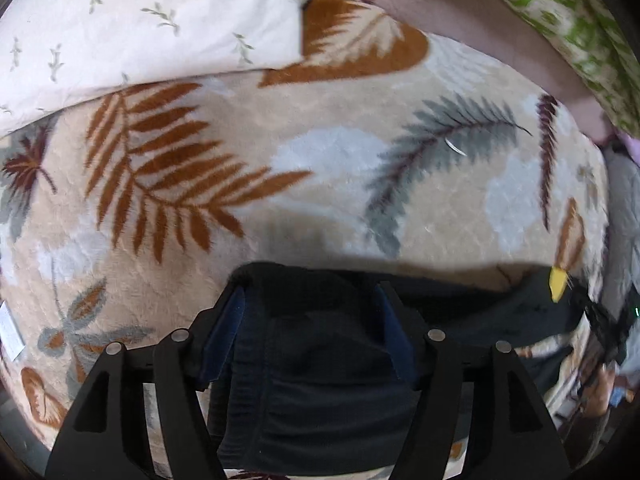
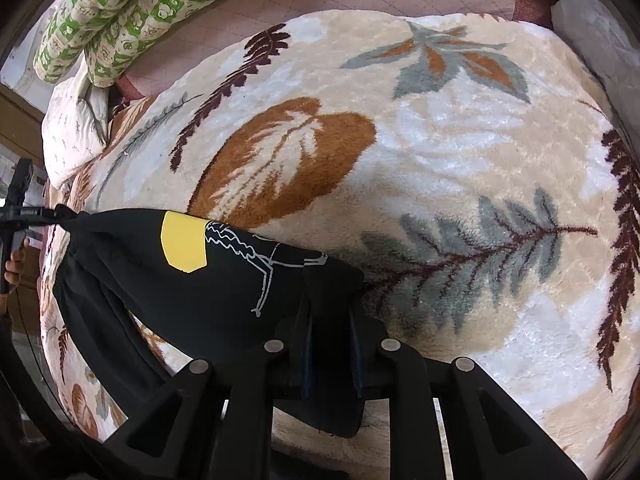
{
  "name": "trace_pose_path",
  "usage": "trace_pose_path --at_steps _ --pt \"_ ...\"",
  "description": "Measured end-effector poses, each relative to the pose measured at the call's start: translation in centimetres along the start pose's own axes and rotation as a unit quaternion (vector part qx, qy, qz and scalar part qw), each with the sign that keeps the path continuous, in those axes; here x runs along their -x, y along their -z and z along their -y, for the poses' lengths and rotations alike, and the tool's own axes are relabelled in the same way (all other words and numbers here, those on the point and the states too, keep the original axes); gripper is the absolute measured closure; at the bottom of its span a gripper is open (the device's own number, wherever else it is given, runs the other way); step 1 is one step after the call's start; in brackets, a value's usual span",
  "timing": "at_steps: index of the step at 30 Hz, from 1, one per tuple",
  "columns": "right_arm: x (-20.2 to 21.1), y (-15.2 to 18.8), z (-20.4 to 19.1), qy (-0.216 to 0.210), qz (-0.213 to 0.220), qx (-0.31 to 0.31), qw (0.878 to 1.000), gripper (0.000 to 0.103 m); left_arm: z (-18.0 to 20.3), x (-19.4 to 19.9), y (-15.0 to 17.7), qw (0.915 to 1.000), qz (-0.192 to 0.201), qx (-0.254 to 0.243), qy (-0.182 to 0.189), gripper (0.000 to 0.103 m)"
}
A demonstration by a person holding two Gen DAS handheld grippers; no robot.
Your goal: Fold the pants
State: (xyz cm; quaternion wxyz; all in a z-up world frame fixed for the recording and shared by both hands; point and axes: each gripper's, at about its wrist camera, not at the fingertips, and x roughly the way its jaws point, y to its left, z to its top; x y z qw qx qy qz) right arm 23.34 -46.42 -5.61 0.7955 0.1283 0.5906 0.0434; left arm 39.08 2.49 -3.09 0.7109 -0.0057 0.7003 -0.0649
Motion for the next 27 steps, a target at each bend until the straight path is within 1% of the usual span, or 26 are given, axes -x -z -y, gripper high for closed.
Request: trace_pose_path --at_steps 1,2,3,5,6,10,13,16,17,18,21,22,23,24,26,27 --pt "0.0 0.0 -0.1 0.004 0.000 0.004 1.000 0.090 0.5 -0.2 -0.1 1.0000 0.001 -0.003 -0.002 0.052" --pt "0.0 0.0 -0.3 0.007 0.000 0.008 1.000 0.090 0.7 -0.1 -0.1 1.0000 0.003 -0.008 -0.003 0.059" --pt "0.0 0.0 -0.4 0.009 0.002 0.011 1.000 0.090 0.8 -0.1 0.1 0.9999 0.006 -0.013 -0.006 0.061" --pt "0.2 0.1 -0.7 0.015 0.007 0.019 1.000 0.090 0.8 0.3 0.6 0.9997 0.016 -0.015 -0.007 0.072" --pt "0.3 0.2 -0.8 0.018 0.010 0.022 1.000 0.091 0.8 0.4 0.8 0.9997 0.019 -0.012 -0.004 0.074" --pt "1.2 0.4 -1.5 0.031 0.031 0.035 0.998 0.092 0.2 1.8 2.0 0.9988 0.049 -0.003 0.001 0.076" --pt "2.1 0.6 -2.1 0.037 0.043 0.049 0.997 0.092 -0.6 2.7 2.9 0.9977 0.065 0.007 0.017 0.076" --pt "3.2 0.7 -2.4 0.042 0.057 0.072 0.995 0.092 -1.8 3.3 3.7 0.9970 0.071 0.021 0.026 0.076" --pt "3.5 0.7 -2.2 0.037 0.061 0.078 0.994 0.092 -1.9 3.3 3.9 0.9970 0.070 0.025 0.025 0.076" --pt "3.6 0.6 -2.0 0.030 0.058 0.080 0.995 0.091 -1.8 3.2 4.0 0.9970 0.069 0.026 0.025 0.076" --pt "2.8 0.7 -1.2 0.036 0.025 0.083 0.996 0.082 -1.9 2.8 4.1 0.9970 0.066 0.034 0.022 0.076" --pt "2.5 0.9 -0.6 0.039 0.016 0.078 0.996 0.077 -1.8 2.8 4.1 0.9969 0.066 0.036 0.021 0.076" --pt "2.5 1.1 0.1 0.033 0.017 0.065 0.997 0.075 -1.7 2.9 4.1 0.9970 0.066 0.036 0.017 0.076" --pt "2.6 1.4 0.9 0.018 0.022 0.047 0.998 0.075 -1.0 2.6 3.8 0.9971 0.065 0.036 0.016 0.076" --pt "2.9 1.7 2.6 -0.026 0.049 -0.002 0.998 0.074 -0.8 2.6 3.6 0.9971 0.066 0.034 0.013 0.076" --pt "2.6 1.7 3.1 -0.041 0.049 -0.014 0.998 0.069 -0.8 2.5 3.5 0.9971 0.066 0.036 0.014 0.076"
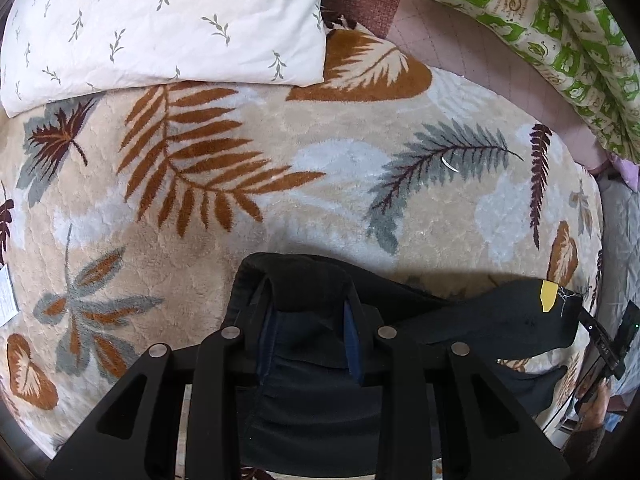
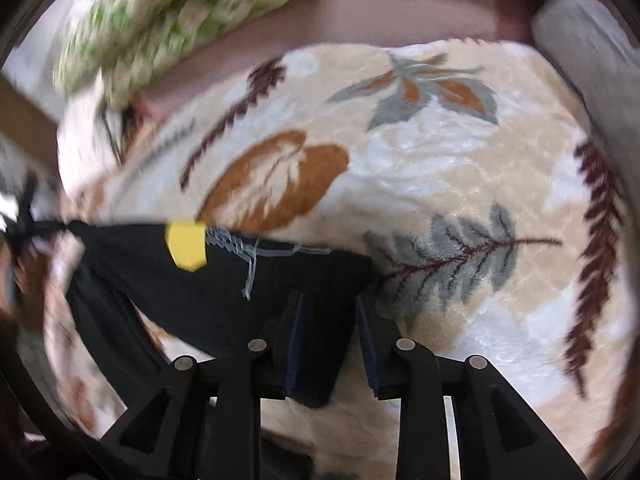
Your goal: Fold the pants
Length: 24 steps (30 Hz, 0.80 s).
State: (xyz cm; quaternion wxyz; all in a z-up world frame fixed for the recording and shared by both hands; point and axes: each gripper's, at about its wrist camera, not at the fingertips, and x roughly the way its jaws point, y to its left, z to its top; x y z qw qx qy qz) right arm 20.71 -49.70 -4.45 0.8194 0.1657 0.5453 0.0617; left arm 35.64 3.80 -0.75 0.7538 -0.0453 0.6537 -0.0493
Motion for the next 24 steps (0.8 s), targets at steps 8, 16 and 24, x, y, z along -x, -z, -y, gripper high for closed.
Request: trace_pose_path --at_steps 8,16,24 --pt "-2.0 -1.2 0.1 -0.026 0.015 0.000 1.000 0.092 -0.4 -1.0 -1.0 0.9997 -0.005 0.024 0.000 0.076" --pt "3.8 -1.9 -4.1 0.020 0.096 0.151 0.984 0.094 -1.0 0.3 -0.9 0.9990 0.018 0.040 0.010 0.076" --pt "6.2 -1.5 -5.7 0.030 0.115 0.213 0.970 0.094 -2.0 0.9 0.4 0.9969 0.030 0.066 0.032 0.076"
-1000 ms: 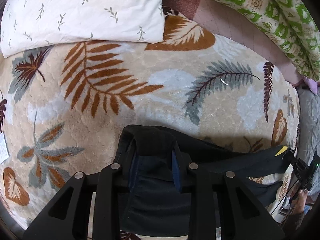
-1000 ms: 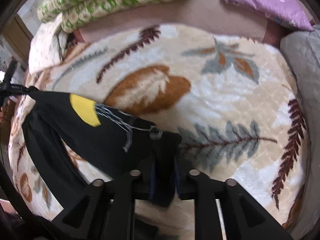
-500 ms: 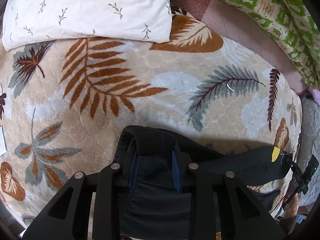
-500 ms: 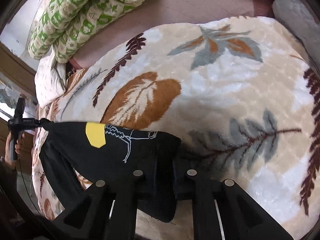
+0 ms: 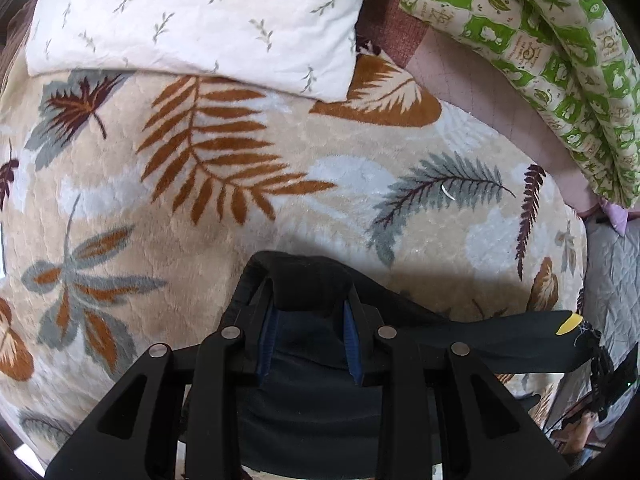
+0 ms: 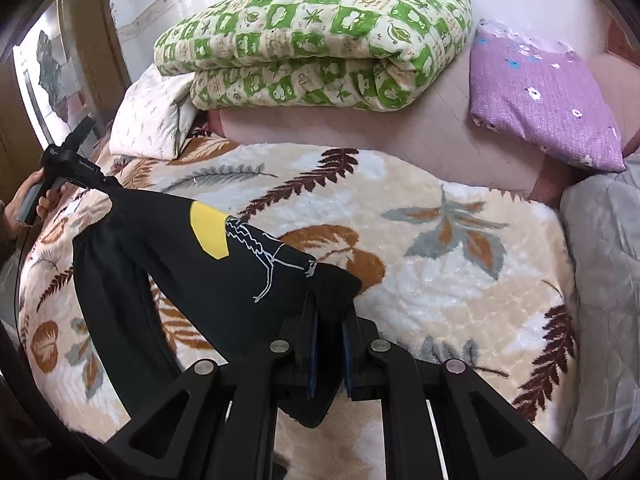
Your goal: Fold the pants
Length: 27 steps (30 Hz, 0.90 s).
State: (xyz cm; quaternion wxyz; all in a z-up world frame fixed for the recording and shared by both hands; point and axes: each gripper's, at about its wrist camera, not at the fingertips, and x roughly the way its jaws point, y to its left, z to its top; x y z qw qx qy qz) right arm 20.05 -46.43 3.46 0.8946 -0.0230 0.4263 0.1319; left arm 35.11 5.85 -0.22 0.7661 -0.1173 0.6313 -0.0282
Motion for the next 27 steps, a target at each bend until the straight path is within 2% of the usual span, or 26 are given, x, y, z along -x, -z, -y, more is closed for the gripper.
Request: trace_pose_path --at_steps 8,14,19,23,27 --pt "0.7 1.4 -1.1 0.002 0.004 0.024 1.000 0.094 -0.4 1.4 1.0 0.9997 0.017 0.010 0.014 0.076" --pt "2.3 3.0 -3.1 -0.006 0.010 0.074 0.997 0.094 -1.9 1.4 3.1 0.9989 0.018 0.032 0.029 0.076" --pt "2.8 5.0 -4.8 -0.007 -0.006 0.113 0.994 0.094 -2.9 0.8 5.2 0.9984 0.014 0.043 0.034 0.076" --pt "3.5 6.8 -6.8 0.002 -0.014 0.156 0.988 0.094 -3.1 0.6 6.5 0.9988 0.012 0.037 0.031 0.076" --pt "4.1 8.7 -9.5 0.016 -0.028 0.217 0.976 0.094 -3.5 0.7 7.7 0.9989 0.010 0.031 0.032 0.076"
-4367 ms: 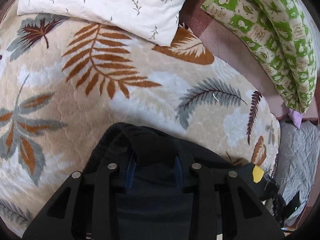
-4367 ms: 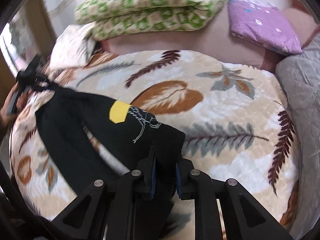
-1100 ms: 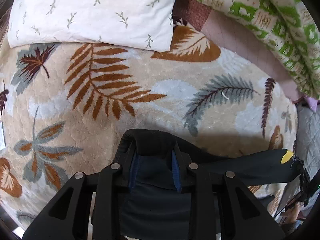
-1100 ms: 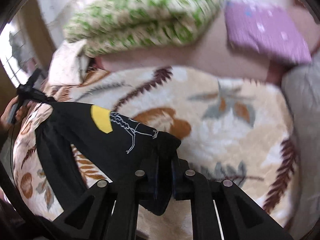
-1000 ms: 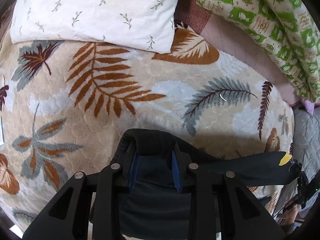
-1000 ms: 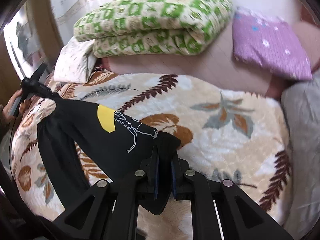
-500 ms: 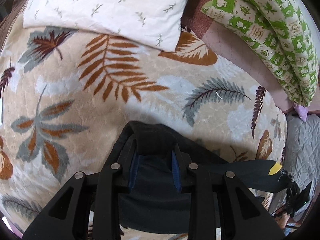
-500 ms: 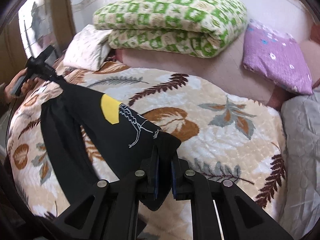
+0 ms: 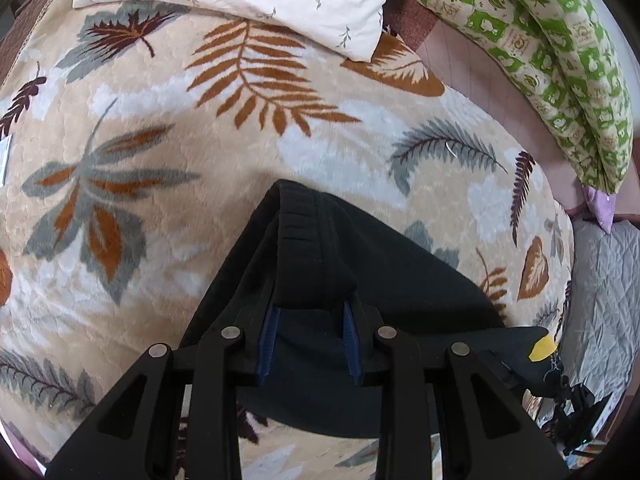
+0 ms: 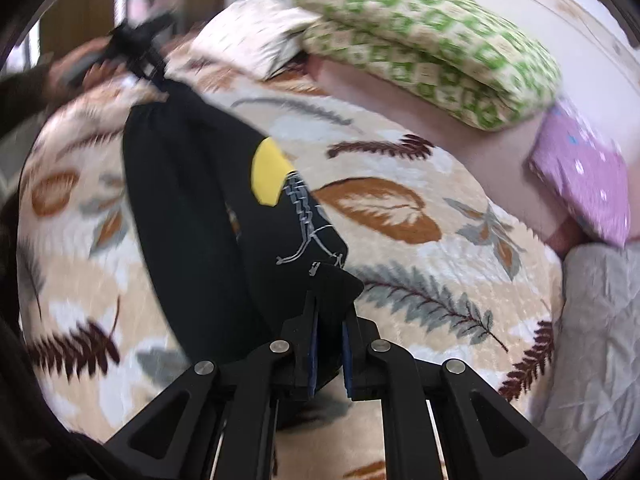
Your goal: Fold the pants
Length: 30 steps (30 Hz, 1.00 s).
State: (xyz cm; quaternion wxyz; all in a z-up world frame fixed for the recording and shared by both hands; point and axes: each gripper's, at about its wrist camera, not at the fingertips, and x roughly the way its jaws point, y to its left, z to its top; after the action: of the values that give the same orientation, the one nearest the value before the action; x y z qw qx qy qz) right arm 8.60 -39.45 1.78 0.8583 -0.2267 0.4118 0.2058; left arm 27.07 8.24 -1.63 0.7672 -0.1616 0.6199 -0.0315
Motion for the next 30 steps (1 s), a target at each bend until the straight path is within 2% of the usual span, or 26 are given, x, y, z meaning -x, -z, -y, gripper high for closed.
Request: trace_pose_path --at_steps 4,10,13,16,18,23,25,26,27,28,29,30 --pt "0.5 0.6 -3.5 0.026 -0.011 0.066 0.997 0.094 -0.7 -0.1 1.2 1.0000 -0.005 -0.004 -0.002 0.076" --pt "0.7 2.6 -8.5 0.077 -0.023 0.165 0.983 0.092 -2.4 -0.8 3.6 0.9997 -0.025 -0.006 0.003 0.076" --pt "0.9 3.8 -10.1 0.091 -0.028 0.188 0.978 0.085 -2.9 -0.8 4.6 0.9995 -0.029 -0.012 0.002 0.076" --pt "0.5 5.6 -11.0 0.130 -0.048 0.212 0.967 0.081 -3.1 -0.5 5.5 0.9991 -0.032 -0.026 0.000 0.076" --pt "0.6 6.2 -10.7 0.137 -0.056 0.195 0.970 0.081 -3.3 -0.4 5.9 0.9988 -0.036 -0.033 0.002 0.076" --pt "2.7 7.3 -8.8 0.133 -0.049 0.104 0.984 0.081 -4.0 -0.2 6.9 0.9981 -0.042 -0.045 -0.005 0.076" --pt "3.6 7.3 -6.8 0.108 -0.047 0.016 0.993 0.081 -4.1 -0.3 7.2 0.9977 -0.043 -0.053 -0.007 0.076" --pt "4.5 7.2 -5.1 0.083 -0.035 -0.055 0.994 0.081 -4.1 -0.4 7.2 0.9974 -0.044 -0.055 -0.008 0.075" --pt "5.1 7.2 -3.3 0.057 -0.019 -0.133 0.989 0.072 -4.2 -0.5 7.2 0.9975 -0.047 -0.053 -0.008 0.075" --pt "5.4 7.3 -1.9 0.019 -0.010 -0.196 0.980 0.053 -4.2 -0.4 7.2 0.9976 -0.048 -0.051 -0.005 0.076" --pt "5.3 7.8 -0.1 -0.049 0.002 -0.291 0.956 0.045 -4.3 -0.4 7.2 0.9977 -0.048 -0.049 -0.002 0.076" --pt "4.9 8.3 0.8 -0.082 0.008 -0.348 0.934 0.044 -4.4 -0.4 7.2 0.9977 -0.047 -0.049 0.001 0.076"
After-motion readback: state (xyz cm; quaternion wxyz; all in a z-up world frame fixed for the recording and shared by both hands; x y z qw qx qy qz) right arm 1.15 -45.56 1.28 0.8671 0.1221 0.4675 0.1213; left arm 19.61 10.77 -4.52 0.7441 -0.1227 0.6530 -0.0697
